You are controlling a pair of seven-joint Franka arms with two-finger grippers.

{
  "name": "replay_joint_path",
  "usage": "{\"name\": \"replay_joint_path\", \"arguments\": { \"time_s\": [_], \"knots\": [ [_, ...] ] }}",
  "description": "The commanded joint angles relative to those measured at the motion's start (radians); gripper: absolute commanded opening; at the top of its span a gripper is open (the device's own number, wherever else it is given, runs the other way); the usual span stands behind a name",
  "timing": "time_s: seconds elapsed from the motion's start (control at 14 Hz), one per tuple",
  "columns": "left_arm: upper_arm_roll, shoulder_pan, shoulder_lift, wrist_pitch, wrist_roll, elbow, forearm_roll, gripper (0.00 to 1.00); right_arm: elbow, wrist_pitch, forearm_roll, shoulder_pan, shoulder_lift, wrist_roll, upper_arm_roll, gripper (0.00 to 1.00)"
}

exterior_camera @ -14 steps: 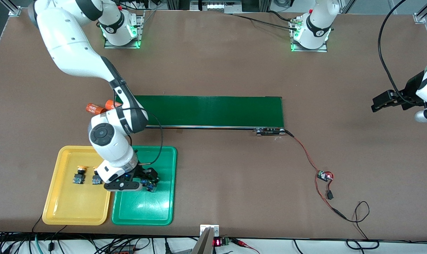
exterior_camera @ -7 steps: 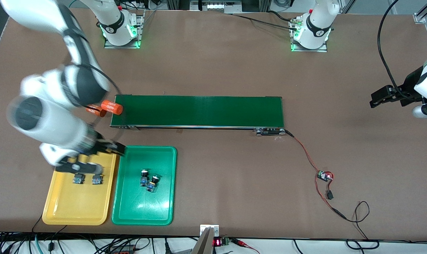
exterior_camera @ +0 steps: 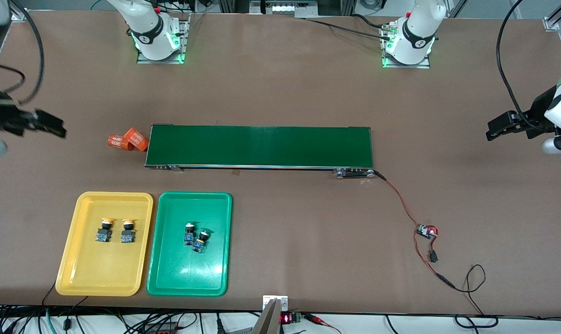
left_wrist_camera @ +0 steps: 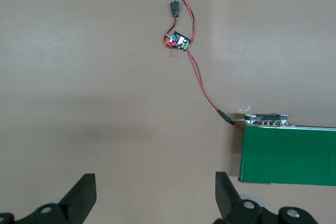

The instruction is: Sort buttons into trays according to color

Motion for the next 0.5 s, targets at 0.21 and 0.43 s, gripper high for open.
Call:
{"name": "replay_joint_path", "arguments": {
  "time_s": [0.21, 0.43],
  "knots": [
    [0.000, 0.008, -0.008, -0.010, 0.023, 0.008, -0.012, 1.00, -0.169, -0.019, 0.023, 0.003, -0.110, -0.054, -0.086, 1.00],
    [0.000, 0.008, -0.008, -0.009, 0.023, 0.008, -0.010, 1.00, -0.166, -0.027, 0.023, 0.023, -0.112, -0.066, -0.086, 1.00]
  ]
}}
